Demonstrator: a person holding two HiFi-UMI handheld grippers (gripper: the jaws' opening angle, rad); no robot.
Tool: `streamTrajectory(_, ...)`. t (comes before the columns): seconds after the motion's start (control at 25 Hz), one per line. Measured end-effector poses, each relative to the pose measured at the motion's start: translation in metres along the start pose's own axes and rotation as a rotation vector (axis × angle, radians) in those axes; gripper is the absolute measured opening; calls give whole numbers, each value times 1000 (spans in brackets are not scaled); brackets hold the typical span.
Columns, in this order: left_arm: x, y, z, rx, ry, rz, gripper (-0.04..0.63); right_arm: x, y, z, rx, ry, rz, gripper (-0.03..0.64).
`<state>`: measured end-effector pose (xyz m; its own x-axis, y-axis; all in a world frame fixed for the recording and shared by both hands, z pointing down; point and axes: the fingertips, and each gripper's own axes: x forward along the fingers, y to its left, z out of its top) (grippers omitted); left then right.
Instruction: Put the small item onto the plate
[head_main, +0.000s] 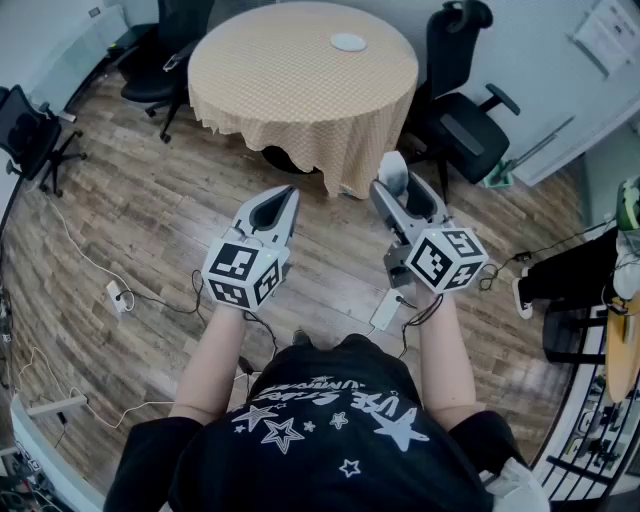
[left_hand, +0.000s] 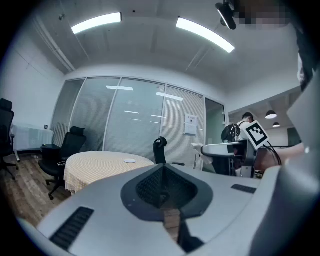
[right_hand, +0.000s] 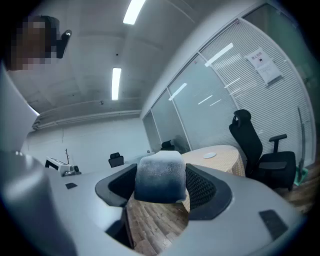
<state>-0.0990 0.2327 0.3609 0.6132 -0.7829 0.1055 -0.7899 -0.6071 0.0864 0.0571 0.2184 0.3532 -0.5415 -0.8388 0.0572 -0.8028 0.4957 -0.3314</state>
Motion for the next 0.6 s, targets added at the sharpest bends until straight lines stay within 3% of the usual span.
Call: streamTrajectory(0.6, 5, -81, -13, -30, 36, 5, 8, -67, -23, -18, 18, 39, 22, 310)
